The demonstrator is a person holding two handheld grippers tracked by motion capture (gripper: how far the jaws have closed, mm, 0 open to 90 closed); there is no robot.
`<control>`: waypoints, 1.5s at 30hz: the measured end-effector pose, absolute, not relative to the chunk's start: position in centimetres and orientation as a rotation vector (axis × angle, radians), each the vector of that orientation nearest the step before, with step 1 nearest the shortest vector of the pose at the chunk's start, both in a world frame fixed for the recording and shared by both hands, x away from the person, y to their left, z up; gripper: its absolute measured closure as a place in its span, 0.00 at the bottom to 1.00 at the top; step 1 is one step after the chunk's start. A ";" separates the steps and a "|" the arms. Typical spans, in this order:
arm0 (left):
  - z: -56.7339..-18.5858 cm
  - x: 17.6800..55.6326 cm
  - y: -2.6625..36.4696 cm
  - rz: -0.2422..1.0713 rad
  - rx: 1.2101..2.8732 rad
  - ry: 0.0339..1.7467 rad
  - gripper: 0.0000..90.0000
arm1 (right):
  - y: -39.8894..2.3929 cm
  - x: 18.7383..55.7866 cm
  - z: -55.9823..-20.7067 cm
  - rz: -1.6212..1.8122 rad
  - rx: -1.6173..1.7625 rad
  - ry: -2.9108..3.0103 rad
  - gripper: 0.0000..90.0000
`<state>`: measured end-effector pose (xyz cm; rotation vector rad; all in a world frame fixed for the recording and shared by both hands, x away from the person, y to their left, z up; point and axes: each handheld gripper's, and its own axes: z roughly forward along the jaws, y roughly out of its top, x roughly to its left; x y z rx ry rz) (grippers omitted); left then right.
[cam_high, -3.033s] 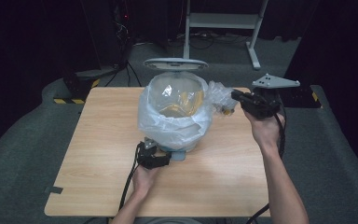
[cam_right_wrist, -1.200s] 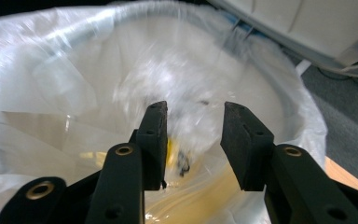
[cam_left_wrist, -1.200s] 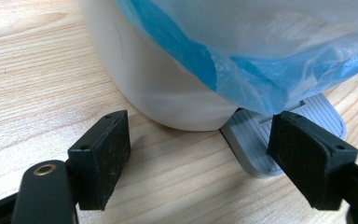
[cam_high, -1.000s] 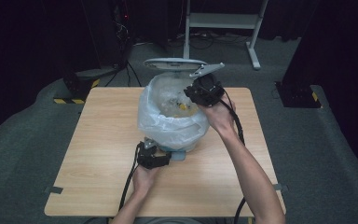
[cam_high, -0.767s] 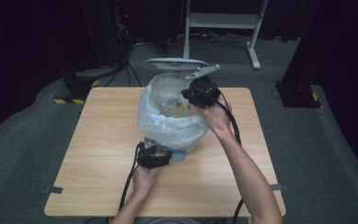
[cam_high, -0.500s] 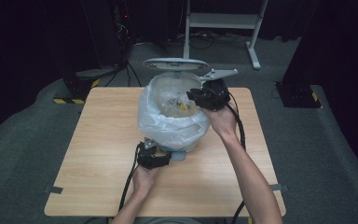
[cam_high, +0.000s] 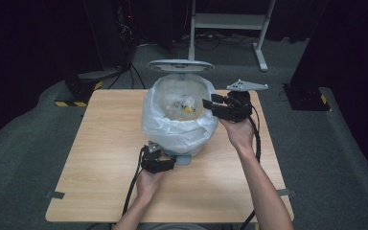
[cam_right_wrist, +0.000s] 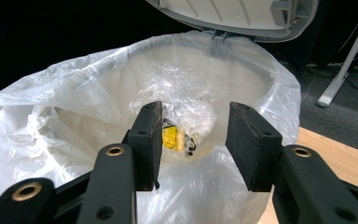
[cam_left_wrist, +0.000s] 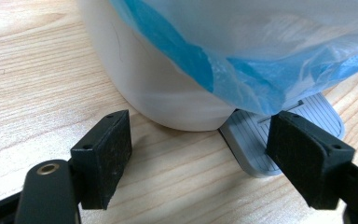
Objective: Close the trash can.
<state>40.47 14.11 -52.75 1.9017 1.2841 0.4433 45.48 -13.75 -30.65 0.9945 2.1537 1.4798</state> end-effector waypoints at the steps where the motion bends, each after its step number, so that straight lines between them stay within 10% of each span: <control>1: -52.7 40.5 14.1 0.442 1.911 1.282 0.25 | -13.9 45.3 -30.7 1.485 0.995 2.148 0.61; 45: -52.4 40.6 14.3 0.446 1.965 1.261 0.25 | -19.4 42.2 -34.6 1.557 1.074 2.006 0.60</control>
